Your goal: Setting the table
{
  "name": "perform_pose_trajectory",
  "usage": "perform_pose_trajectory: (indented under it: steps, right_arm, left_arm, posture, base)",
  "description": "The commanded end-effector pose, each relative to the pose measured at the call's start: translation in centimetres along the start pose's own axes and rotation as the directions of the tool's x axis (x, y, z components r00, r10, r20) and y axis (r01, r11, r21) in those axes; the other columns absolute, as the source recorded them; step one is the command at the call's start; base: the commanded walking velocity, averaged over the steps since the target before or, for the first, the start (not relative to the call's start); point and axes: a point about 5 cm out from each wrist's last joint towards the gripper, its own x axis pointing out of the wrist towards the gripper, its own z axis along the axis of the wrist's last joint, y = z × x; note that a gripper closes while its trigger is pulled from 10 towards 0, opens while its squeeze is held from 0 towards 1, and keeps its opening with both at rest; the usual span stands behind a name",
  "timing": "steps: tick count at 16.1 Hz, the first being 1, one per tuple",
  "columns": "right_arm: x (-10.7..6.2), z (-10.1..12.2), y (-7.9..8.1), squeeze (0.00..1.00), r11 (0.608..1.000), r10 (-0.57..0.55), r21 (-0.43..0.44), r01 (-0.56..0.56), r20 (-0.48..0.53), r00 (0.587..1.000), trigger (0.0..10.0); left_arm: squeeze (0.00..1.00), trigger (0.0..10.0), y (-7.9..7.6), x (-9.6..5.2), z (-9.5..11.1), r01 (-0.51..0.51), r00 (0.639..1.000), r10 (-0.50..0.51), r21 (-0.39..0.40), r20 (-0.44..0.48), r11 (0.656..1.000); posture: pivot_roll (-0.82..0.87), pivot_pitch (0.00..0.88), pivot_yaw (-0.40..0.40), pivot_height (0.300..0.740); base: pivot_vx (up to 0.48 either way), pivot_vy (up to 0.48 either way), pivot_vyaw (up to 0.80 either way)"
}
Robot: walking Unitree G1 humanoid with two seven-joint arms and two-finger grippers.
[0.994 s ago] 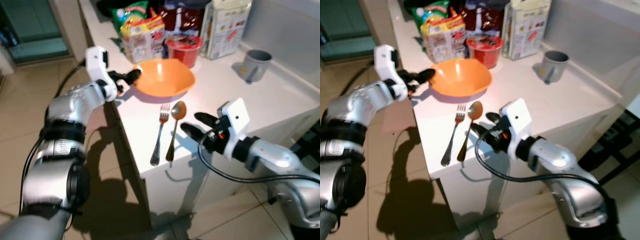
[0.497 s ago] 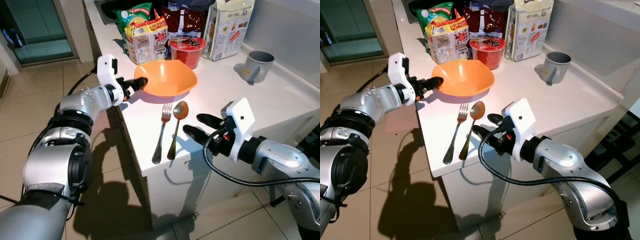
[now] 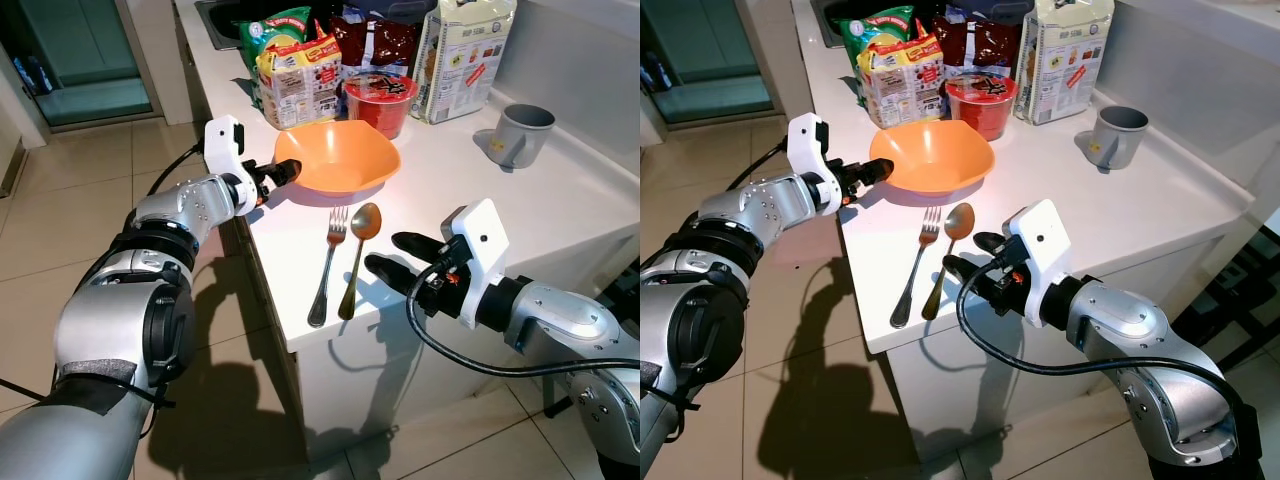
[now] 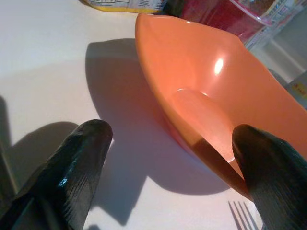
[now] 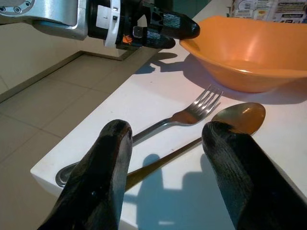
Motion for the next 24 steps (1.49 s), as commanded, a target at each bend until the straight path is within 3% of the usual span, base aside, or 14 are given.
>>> perform_pose_trajectory:
  steps: [1, 2, 6, 13, 17, 24]
  right_arm:
    - [-0.1, 0.2, 0.3, 0.0, 1.0, 0.003, -0.004, -0.003, 0.002, 1.0, 10.0]
    - [-0.1, 0.2, 0.3, 0.0, 1.0, 0.004, -0.003, -0.004, 0.0, 1.0, 10.0]
    - [-0.2, 0.0, 0.3, 0.0, 1.0, 0.003, -0.003, -0.003, -0.01, 1.0, 10.0]
    - [-0.1, -0.1, 0.2, 0.0, 1.0, -0.003, -0.008, 0.003, -0.016, 1.0, 10.0]
    - [-0.1, -0.1, 0.2, 0.0, 1.0, -0.005, -0.01, 0.004, -0.015, 1.0, 10.0]
    - [0.0, -0.2, 0.1, 0.0, 1.0, -0.006, -0.016, 0.006, -0.017, 1.0, 10.0]
  left_arm:
    - [0.0, 2.9, -0.5, 0.2, 0.4, 0.005, 1.0, -0.004, -0.013, 0.013, 1.0]
    - [0.0, 0.0, -0.7, 0.3, 0.3, 0.01, 1.0, -0.01, -0.005, 0.009, 1.0]
    - [0.0, 0.0, -1.1, 0.5, -0.6, 0.04, 0.997, -0.035, 0.087, -0.063, 0.995]
    - [0.0, 0.0, -0.7, 0.5, -1.6, 0.049, 0.989, -0.024, 0.165, -0.148, 0.985]
    - [0.0, 0.0, -0.6, 0.4, -1.5, 0.052, 0.992, -0.038, 0.109, -0.123, 0.993]
    - [0.0, 0.0, -0.4, 0.3, -2.0, 0.066, 0.99, -0.055, 0.087, -0.128, 0.994]
  posture:
    - [-0.08, 0.0, 0.046, 0.74]
    - [-0.08, 0.0, 0.046, 0.74]
    - [-0.08, 0.0, 0.047, 0.74]
    - [-0.08, 0.0, 0.05, 0.74]
    - [-0.07, 0.0, 0.048, 0.74]
    - [-0.07, 0.0, 0.045, 0.74]
  base:
    - [0.0, 0.0, 0.0]
    - [0.0, 0.0, 0.0]
    - [0.0, 0.0, 0.0]
    - [0.0, 0.0, 0.0]
    - [0.0, 0.0, 0.0]
    - [0.0, 0.0, 0.0]
